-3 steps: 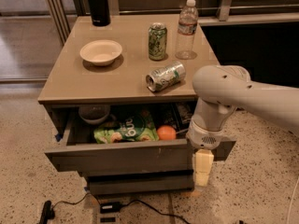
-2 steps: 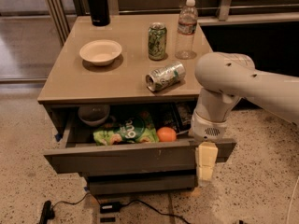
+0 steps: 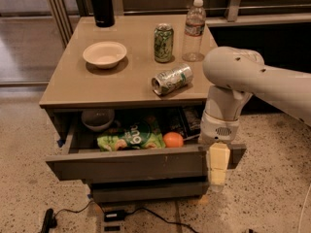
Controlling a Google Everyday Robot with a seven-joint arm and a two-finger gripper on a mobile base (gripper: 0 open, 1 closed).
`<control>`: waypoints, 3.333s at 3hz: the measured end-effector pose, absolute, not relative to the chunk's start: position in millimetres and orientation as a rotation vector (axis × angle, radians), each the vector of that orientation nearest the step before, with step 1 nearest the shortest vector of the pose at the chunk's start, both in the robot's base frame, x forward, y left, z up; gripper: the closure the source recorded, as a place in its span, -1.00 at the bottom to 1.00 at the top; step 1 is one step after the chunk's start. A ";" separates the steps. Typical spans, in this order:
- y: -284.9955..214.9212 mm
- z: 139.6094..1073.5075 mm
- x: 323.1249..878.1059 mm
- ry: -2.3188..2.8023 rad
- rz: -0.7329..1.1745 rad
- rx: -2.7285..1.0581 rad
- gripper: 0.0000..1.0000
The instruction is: Open top drawer
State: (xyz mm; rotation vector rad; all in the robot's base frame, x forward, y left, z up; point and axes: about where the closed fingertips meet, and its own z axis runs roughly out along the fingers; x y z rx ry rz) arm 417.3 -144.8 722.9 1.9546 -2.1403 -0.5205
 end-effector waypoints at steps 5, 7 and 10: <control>-143.8 723.5 421.5 -2.159 -0.488 1.964 1.00; -140.8 735.8 440.3 -2.212 -0.351 2.018 1.00; -129.5 728.7 475.7 -2.348 -0.186 2.222 1.00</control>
Offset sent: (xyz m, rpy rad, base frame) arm 0.0000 0.0000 0.0000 0.0000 0.0000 0.0000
